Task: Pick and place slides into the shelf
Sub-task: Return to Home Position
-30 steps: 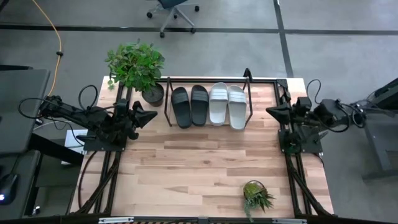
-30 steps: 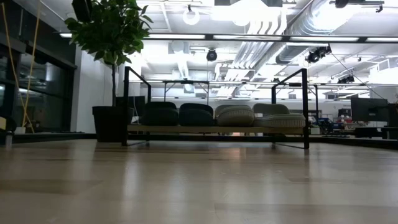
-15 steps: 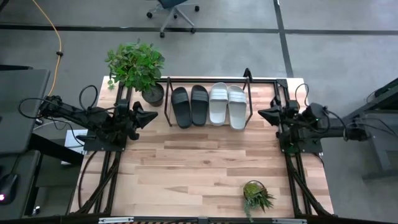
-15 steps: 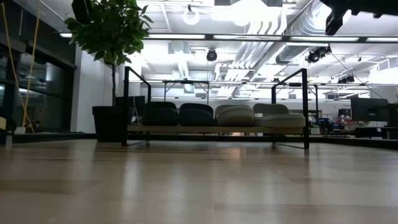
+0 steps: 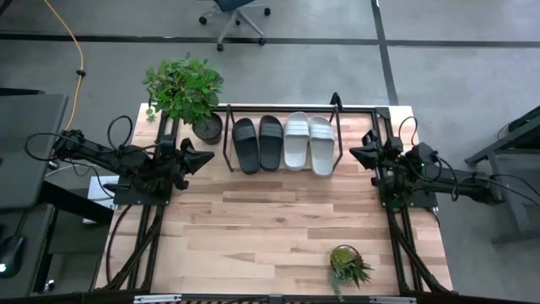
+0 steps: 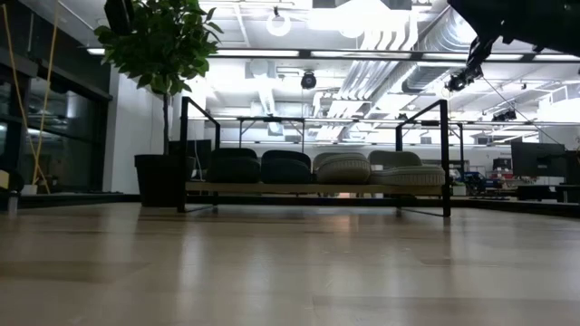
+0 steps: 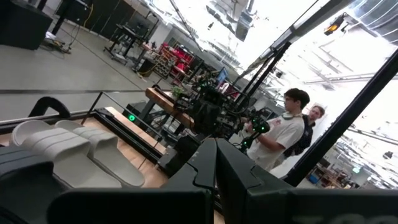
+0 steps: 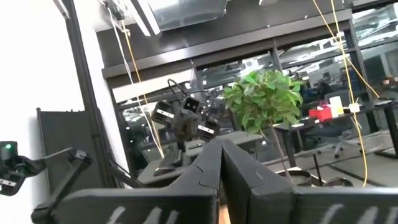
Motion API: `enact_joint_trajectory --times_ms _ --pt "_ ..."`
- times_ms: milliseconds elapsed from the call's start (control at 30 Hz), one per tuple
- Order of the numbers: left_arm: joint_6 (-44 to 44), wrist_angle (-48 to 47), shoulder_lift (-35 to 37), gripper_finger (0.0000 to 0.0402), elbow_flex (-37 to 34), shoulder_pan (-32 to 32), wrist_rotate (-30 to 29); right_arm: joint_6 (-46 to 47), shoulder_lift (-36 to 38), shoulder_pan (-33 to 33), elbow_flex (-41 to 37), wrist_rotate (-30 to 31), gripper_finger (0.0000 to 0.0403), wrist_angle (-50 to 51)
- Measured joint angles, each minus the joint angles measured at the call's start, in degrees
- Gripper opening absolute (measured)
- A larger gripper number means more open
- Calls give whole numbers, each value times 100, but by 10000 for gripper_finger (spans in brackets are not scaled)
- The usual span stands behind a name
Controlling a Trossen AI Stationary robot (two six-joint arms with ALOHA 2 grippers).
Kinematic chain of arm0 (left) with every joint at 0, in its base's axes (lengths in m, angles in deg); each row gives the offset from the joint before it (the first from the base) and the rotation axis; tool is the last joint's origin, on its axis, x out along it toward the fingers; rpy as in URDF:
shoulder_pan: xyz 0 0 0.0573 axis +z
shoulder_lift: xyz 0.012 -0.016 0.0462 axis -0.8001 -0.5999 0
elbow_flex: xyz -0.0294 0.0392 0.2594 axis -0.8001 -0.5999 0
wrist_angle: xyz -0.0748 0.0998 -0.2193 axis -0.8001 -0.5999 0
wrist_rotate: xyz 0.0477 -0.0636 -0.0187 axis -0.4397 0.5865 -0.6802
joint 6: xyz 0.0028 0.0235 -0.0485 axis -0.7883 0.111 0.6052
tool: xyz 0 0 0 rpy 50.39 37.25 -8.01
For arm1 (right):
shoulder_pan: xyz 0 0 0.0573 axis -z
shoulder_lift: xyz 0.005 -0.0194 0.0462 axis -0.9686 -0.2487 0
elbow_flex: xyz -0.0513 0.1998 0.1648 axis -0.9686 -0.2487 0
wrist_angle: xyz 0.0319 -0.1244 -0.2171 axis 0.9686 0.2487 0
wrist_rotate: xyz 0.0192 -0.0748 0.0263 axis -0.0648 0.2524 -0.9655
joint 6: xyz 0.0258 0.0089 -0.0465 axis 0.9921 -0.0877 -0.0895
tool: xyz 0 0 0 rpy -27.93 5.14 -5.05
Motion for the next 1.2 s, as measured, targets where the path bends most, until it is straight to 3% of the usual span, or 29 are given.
enact_joint_trajectory --times_ms 367,533,1200 --pt "305 -218 -2 1 0 0 0 285 833 31 -531 8 0 -117" --pt "432 -297 -2 1 0 0 0 258 1062 31 -531 10 0 457" --pt "455 -429 -2 1 2 -2 68 -320 1347 30 -530 221 0 988"
